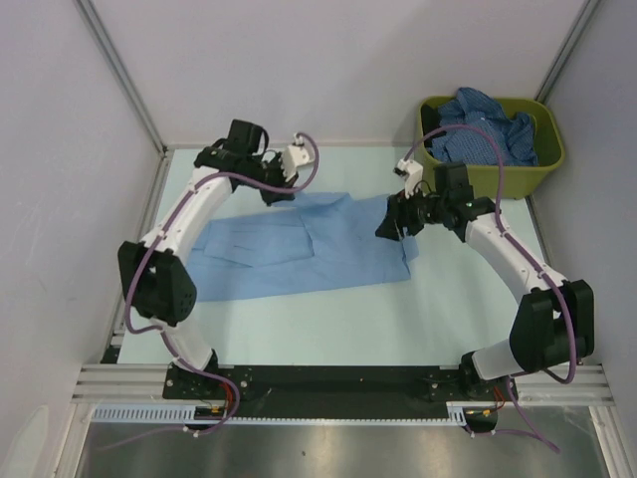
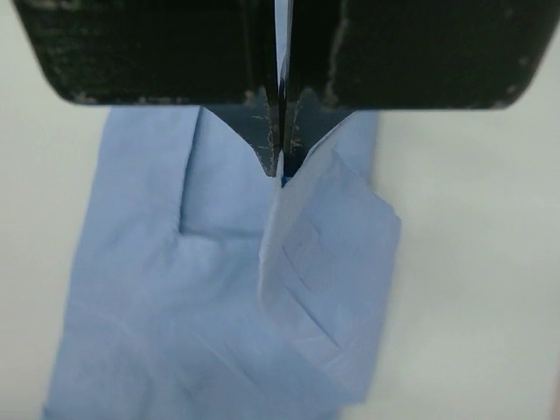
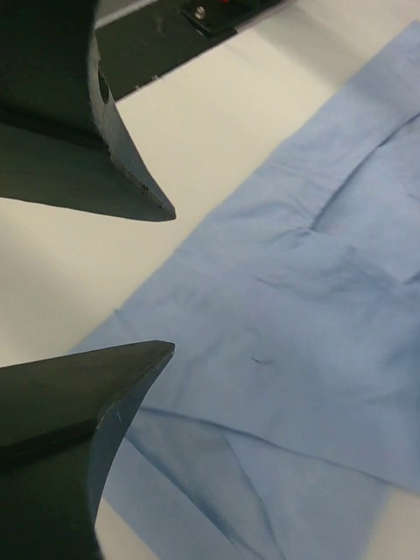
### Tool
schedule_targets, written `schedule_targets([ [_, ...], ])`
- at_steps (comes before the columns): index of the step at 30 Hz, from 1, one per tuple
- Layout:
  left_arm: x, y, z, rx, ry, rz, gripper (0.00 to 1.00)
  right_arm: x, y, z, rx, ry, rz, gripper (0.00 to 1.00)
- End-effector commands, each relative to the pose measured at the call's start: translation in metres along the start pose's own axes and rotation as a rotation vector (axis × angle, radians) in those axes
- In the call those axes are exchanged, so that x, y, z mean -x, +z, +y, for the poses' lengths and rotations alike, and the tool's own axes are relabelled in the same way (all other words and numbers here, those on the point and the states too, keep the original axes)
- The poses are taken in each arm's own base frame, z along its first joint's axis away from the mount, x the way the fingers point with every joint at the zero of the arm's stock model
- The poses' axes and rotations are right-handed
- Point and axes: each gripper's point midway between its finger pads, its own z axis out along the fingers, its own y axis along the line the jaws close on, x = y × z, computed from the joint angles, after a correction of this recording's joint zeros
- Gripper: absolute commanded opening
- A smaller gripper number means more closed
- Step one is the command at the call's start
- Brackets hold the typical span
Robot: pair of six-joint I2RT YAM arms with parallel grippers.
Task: Fold and stack the long sleeve shirts
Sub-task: Fold the shirt
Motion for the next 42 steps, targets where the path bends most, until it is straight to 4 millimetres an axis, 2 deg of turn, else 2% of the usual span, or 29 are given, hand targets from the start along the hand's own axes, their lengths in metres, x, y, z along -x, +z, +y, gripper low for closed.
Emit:
schedule_targets([
  [1,-0.05,-0.024,-0.045,-0.186,0.267,0.032,0.0,-0.025,0.0,0.013,0.043,0.111,0.028,0.62],
  [3,-0.072,-0.031,-0.044,-0.19,0.303,0.043,0.0,-0.035,0.002,0.013,0.047,0.124,0.042,0.62],
  [7,-0.11,-0.038,-0.051,-0.194,0.488,0.091,0.0,-0.055,0.008,0.004,0.016,0.136,0.089,0.61],
  [12,-0.15,-0.041,-0.059,-0.21,0.682,0.178,0.01,-0.07,0.015,-0.005,0.009,0.14,0.129,0.58],
  [15,-0.166,-0.049,-0.055,-0.201,0.776,0.208,0.01,-0.077,0.019,-0.011,-0.005,0.139,0.148,0.57],
  [17,-0.171,-0.058,-0.047,-0.165,0.78,0.214,0.01,-0.08,0.02,-0.014,-0.012,0.141,0.159,0.56],
  [20,-0.163,-0.07,-0.037,-0.121,0.727,0.162,0.01,-0.083,0.022,-0.016,-0.017,0.142,0.168,0.56],
  [21,-0.155,-0.074,-0.032,-0.101,0.72,0.146,0.01,-0.085,0.024,-0.018,-0.02,0.149,0.172,0.55],
  [22,-0.151,-0.075,-0.034,-0.108,0.715,0.134,0.02,-0.086,0.025,-0.019,-0.02,0.153,0.175,0.54],
  [24,-0.156,-0.084,-0.03,-0.092,0.72,0.142,0.02,-0.088,0.028,-0.021,-0.021,0.165,0.183,0.54],
  [30,-0.188,-0.084,-0.027,-0.135,0.75,0.211,0.03,-0.089,0.029,-0.024,-0.031,0.164,0.189,0.51],
  [37,-0.222,-0.091,-0.009,-0.141,0.733,0.293,0.07,-0.09,0.028,-0.024,-0.039,0.164,0.191,0.52],
  [38,-0.225,-0.091,-0.007,-0.143,0.726,0.303,0.11,-0.09,0.029,-0.025,-0.042,0.168,0.194,0.52],
  [39,-0.23,-0.093,-0.007,-0.15,0.716,0.322,0.23,-0.091,0.029,-0.026,-0.053,0.173,0.197,0.51],
  [41,-0.232,-0.094,-0.009,-0.146,0.703,0.33,0.36,-0.092,0.028,-0.03,-0.077,0.178,0.201,0.52],
  [42,-0.229,-0.095,-0.009,-0.127,0.696,0.315,0.39,-0.092,0.028,-0.031,-0.085,0.186,0.203,0.52],
])
